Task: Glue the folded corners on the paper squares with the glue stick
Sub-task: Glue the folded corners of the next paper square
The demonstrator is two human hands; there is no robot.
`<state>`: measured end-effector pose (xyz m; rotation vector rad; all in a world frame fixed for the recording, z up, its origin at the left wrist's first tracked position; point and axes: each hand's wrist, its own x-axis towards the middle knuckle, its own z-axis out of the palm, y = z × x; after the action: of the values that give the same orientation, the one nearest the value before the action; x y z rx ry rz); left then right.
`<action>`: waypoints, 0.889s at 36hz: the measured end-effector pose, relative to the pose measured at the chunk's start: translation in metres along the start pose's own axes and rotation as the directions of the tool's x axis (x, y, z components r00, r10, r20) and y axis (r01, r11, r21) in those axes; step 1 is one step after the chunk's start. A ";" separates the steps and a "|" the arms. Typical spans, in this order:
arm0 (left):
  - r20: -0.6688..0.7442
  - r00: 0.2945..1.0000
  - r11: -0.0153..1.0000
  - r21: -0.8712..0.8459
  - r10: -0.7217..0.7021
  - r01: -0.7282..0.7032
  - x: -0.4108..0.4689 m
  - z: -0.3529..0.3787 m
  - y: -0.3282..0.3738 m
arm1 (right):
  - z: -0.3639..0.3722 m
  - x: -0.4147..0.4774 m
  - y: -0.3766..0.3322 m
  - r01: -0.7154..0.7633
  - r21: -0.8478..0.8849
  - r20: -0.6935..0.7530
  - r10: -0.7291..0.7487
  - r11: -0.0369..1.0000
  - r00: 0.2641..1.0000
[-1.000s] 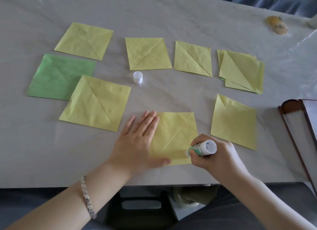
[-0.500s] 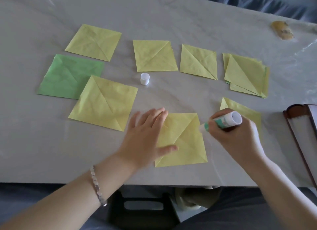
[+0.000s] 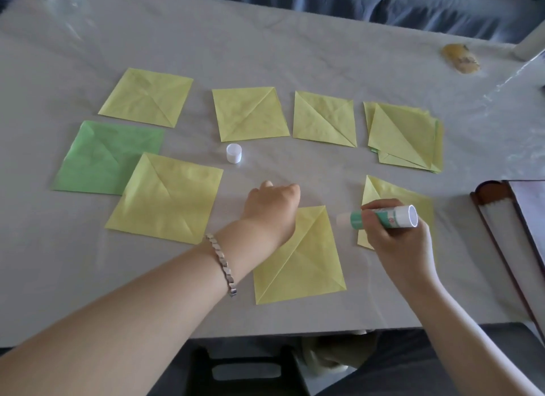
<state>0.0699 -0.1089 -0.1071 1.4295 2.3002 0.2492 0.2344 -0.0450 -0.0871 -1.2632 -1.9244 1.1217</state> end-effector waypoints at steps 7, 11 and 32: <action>0.036 0.999 0.983 0.184 -0.028 0.021 0.004 -0.005 0.009 | -0.002 -0.003 0.000 -0.126 0.266 0.041 0.119 0.956 0.992; 0.086 0.995 0.983 0.181 -0.060 0.043 0.007 -0.006 0.009 | -0.004 -0.003 -0.001 -0.125 0.309 0.034 0.120 0.943 0.992; -0.157 0.945 0.938 -0.248 -0.286 0.243 -0.048 -0.003 -0.031 | -0.002 0.007 0.000 -0.161 0.266 0.027 0.160 0.950 0.987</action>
<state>0.0614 -0.1656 -0.1035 1.0068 2.4909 0.5670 0.2330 -0.0378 -0.0862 -1.2822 -1.6286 1.4161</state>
